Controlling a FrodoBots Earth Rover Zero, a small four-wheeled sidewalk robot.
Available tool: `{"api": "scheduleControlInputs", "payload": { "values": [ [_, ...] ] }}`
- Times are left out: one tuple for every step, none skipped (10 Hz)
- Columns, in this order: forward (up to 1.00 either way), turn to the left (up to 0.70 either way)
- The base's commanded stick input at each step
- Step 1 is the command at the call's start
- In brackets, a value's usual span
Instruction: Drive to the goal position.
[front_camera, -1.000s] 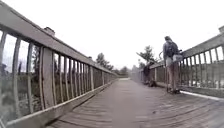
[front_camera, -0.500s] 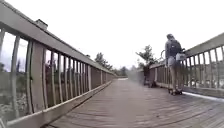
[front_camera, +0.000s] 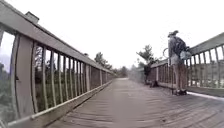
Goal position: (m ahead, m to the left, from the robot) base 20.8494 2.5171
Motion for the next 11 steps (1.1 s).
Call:
{"api": "scheduleControlInputs", "payload": {
  "values": [
    [0.30,0.00],
    [0.30,0.00],
    [0.30,0.00],
    [0.30,0.00],
    [0.30,0.00],
    [0.30,0.00],
    [0.30,0.00],
    [0.30,0.00],
    [0.30,0.00],
    [0.30,0.00],
    [0.30,0.00]
  ]
}}
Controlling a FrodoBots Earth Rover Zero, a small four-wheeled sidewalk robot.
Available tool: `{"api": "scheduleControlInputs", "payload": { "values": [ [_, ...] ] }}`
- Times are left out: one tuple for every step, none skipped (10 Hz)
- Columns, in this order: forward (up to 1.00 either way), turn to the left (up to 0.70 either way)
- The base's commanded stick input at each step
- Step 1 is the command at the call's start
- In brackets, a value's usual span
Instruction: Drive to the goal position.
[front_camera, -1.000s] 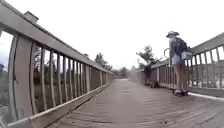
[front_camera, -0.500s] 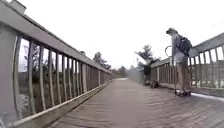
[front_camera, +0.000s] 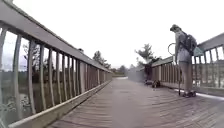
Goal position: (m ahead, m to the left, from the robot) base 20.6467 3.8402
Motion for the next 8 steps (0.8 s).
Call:
{"api": "scheduleControlInputs", "payload": {
  "values": [
    [0.30,0.00],
    [0.30,0.00],
    [0.30,0.00],
    [0.30,0.00],
    [0.30,0.00],
    [0.30,0.00],
    [0.30,0.00],
    [0.30,0.00]
  ]
}}
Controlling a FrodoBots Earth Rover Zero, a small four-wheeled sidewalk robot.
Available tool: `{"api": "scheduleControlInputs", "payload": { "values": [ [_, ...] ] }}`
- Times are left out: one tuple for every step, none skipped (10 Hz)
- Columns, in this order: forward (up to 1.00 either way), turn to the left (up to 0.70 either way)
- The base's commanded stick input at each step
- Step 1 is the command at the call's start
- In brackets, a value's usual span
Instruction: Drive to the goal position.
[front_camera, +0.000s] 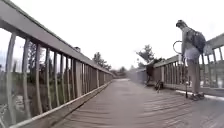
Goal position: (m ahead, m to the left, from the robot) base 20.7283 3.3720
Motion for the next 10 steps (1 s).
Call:
{"api": "scheduleControlInputs", "payload": {
  "values": [
    [0.30,0.00],
    [0.30,0.00],
    [0.06,0.00],
    [0.30,0.00],
    [0.30,0.00],
    [0.15,0.00],
    [0.13,0.00],
    [0.30,0.00],
    [0.30,0.00],
    [0.30,0.00]
  ]
}}
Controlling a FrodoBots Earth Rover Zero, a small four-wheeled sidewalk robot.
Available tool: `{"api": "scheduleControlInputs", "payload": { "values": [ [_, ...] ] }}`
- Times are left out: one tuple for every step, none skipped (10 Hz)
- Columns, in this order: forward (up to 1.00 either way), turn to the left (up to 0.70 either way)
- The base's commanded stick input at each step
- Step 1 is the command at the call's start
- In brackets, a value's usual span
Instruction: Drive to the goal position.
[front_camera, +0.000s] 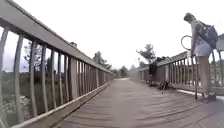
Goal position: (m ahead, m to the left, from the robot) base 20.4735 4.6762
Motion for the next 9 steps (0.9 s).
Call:
{"api": "scheduleControlInputs", "payload": {
  "values": [
    [0.30,-0.17],
    [0.30,-0.62],
    [0.30,-0.75],
    [0.30,-0.75],
    [0.30,-0.75],
    [0.30,-0.75],
    [0.30,-0.38],
    [0.30,-0.05],
    [0.30,0.00]
  ]
}}
